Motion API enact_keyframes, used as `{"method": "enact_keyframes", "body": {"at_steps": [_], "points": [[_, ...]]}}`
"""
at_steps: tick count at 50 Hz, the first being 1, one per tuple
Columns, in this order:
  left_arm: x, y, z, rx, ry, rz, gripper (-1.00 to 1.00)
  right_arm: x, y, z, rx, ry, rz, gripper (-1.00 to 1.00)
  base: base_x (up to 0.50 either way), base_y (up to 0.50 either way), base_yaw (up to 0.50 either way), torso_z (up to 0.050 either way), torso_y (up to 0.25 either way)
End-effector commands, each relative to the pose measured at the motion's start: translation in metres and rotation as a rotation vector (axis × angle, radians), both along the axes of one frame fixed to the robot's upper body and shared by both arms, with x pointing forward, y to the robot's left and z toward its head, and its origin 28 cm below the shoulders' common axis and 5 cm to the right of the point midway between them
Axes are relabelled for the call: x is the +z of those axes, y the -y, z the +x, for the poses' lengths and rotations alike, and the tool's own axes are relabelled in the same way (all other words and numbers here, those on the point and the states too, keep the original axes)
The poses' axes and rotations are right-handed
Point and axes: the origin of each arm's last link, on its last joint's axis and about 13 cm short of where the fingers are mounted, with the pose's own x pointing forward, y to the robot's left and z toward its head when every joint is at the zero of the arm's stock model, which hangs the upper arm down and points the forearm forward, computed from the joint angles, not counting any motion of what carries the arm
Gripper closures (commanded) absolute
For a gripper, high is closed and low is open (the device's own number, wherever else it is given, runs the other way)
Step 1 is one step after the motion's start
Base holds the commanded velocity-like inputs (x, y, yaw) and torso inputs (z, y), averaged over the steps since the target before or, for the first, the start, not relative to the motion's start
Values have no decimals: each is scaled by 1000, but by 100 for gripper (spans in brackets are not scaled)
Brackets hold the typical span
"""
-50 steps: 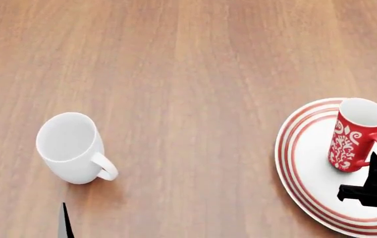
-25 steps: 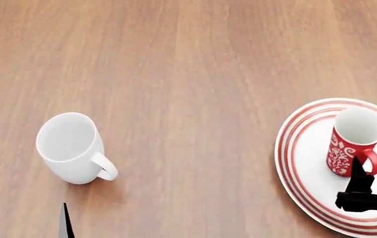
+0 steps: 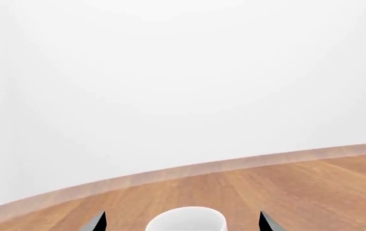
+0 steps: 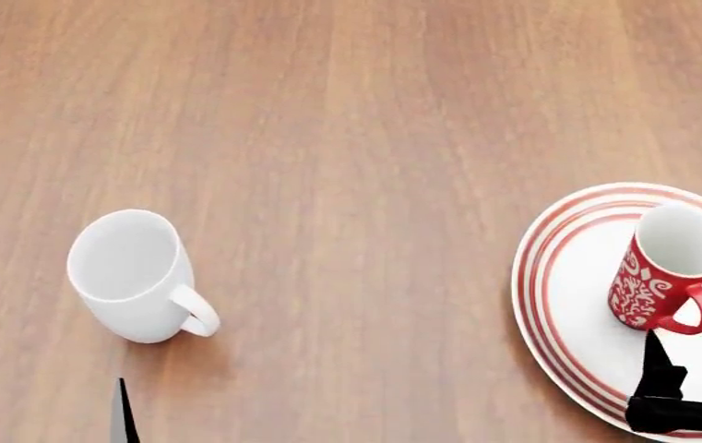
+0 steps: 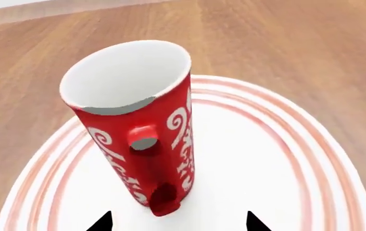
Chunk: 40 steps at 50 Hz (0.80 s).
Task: Pick up the red mug and put it on the plate
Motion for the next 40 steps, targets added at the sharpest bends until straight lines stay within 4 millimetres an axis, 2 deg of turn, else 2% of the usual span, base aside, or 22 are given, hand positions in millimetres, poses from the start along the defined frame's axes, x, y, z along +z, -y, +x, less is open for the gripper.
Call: {"method": "enact_keyframes", "body": {"at_steps": [1, 4, 9, 24, 40], "points": [[0, 0, 0, 0, 6, 0, -100, 10, 0, -7, 38, 62, -8, -100, 0, 0, 0, 0, 0], [0, 0, 0, 0, 6, 1, -100, 20, -1, -10, 46, 92, -11, -100, 0, 0, 0, 0, 0], [0, 0, 0, -1, 9, 1, -100, 48, -7, -23, 79, 159, -38, -100, 0, 0, 0, 0, 0], [0, 0, 0, -1, 15, 1, -100, 102, -26, -47, 151, 283, -81, -100, 0, 0, 0, 0, 0], [0, 0, 0, 0, 15, 1, -100, 144, -49, -58, 281, 440, -134, -100, 0, 0, 0, 0, 0]]}}
